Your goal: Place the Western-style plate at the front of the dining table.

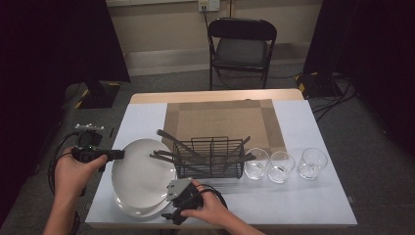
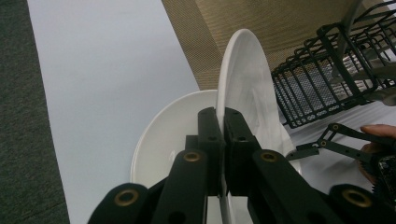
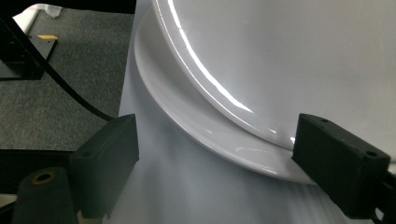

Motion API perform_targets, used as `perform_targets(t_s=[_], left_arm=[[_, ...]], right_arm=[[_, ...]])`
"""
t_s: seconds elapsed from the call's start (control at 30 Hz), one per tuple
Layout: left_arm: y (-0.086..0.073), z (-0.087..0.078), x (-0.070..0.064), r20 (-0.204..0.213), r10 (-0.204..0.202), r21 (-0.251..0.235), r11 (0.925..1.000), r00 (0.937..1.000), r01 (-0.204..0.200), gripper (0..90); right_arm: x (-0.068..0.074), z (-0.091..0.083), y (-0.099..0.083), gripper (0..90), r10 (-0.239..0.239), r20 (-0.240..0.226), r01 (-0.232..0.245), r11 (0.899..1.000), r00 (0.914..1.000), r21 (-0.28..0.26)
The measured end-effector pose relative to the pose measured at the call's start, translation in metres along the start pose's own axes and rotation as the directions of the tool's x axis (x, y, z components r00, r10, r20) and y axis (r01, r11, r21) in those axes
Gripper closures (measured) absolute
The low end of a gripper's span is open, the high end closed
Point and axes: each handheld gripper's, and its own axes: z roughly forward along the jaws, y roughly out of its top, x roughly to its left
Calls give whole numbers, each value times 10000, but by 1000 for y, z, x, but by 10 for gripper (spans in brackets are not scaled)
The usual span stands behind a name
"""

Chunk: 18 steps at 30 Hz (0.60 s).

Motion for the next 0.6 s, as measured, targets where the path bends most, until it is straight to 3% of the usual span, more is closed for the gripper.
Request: perform_targets(t_s=[0.17,0.6], left_arm=[[4,0,-2,9,214,-11,9998,9998,-214,876],[10,2,-2,10,128,149,9998,9999,-128,876]], right_arm=[[-1,-9,-2,139,-21,-68,20,9999,10000,-119],[-2,-33,-12,139,33,-171,-37,9998,9998,-220]])
